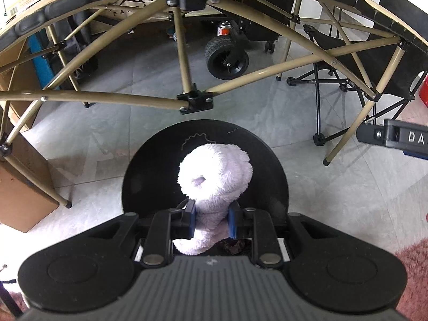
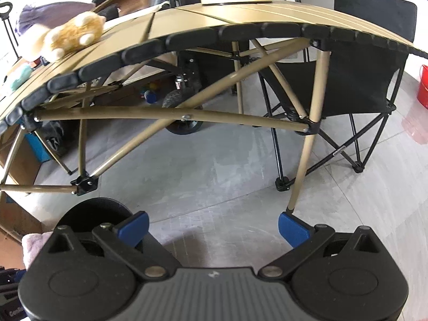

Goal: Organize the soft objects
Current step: 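Move the left tool over the bin and release the lavender plush inside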

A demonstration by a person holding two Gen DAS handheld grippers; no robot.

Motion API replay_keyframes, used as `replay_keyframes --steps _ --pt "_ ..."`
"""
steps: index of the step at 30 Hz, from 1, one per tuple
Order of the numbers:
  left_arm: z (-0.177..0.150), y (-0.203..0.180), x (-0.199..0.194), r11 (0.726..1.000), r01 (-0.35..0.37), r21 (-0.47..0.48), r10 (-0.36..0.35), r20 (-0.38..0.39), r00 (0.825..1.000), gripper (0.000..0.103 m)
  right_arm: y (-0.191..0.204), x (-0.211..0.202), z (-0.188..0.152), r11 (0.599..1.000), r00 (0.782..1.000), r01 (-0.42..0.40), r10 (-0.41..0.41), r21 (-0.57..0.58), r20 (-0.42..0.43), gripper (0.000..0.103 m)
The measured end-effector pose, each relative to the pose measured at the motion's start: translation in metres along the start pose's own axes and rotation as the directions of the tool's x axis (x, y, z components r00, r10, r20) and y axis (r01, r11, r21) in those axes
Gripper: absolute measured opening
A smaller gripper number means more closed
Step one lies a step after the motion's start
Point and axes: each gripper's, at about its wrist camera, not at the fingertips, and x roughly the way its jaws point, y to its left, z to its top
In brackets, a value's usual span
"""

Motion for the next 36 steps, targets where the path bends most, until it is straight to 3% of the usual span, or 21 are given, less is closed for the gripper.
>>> replay_keyframes --steps 5,21,30,33,34,36 --pt "0.008 -0.006 0.01 1.0 -0.003 -0.008 0.003 -0.01 1.0 0.022 0.0 0.003 -0.002 1.0 1.0 0.006 -0.006 -0.001 -0.014 0.103" --pt "0.011 0.004 0.064 0.995 -0.021 -0.099 0.004 -0.163 0.987 0.022 0.008 0.026 -0.009 1.0 0.996 0.017 -0.019 -0.02 -0.086 0.103" --pt "0.011 0.001 0.075 0.994 -0.043 -0.097 0.023 -0.198 0.98 0.024 0.012 0.029 -0.011 0.999 0.995 0.012 -0.016 -0.037 -0.103 0.103" --pt "0.01 0.001 0.077 0.994 -0.039 -0.1 0.018 -0.206 0.978 0.028 0.013 0.029 -0.012 0.999 0.995 0.01 -0.014 -0.039 -0.104 0.103" --pt "0.01 0.001 0.077 0.994 -0.039 -0.103 0.017 -0.205 0.979 0.035 0.013 0.029 -0.012 0.999 0.994 0.009 -0.013 -0.04 -0.104 0.103" --pt "0.01 0.003 0.076 0.993 -0.034 -0.114 0.01 -0.206 0.979 0.062 0.012 0.029 -0.012 0.999 0.994 0.007 -0.012 -0.04 -0.104 0.103"
